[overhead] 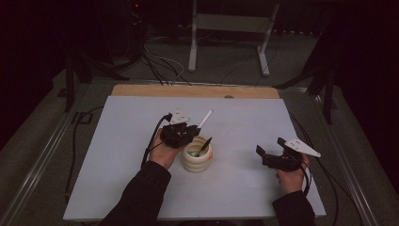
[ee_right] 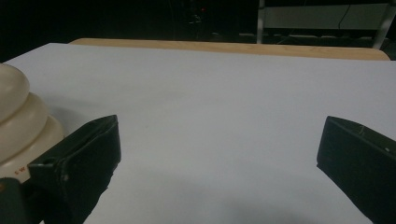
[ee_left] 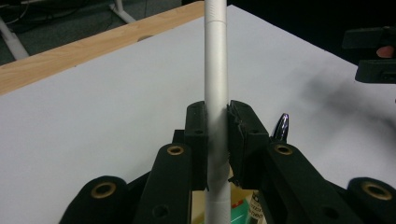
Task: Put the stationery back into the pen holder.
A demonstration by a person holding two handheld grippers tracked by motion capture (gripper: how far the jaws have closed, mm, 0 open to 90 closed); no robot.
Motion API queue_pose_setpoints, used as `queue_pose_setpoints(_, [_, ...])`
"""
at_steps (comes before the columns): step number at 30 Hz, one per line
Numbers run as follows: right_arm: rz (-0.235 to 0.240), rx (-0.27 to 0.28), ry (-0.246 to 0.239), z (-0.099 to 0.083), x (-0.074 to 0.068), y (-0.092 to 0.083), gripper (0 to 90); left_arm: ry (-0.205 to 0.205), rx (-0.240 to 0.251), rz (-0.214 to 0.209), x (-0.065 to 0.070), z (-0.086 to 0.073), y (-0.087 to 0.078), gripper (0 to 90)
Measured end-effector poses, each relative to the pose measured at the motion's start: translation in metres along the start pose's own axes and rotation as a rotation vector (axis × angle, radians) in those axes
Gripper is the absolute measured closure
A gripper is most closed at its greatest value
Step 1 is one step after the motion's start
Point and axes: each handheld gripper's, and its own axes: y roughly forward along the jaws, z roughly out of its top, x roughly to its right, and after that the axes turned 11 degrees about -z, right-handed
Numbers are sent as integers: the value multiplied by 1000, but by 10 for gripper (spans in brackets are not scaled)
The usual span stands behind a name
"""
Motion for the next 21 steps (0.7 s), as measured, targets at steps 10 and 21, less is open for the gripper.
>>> queue_pose_setpoints(10, [0,0,1,0,0,0,0,-5,5,-12,0,-5,5,792])
queue_pose_setpoints(21, [0,0,-1,0,0,0,0,7,1,-37,2,-12,11,792])
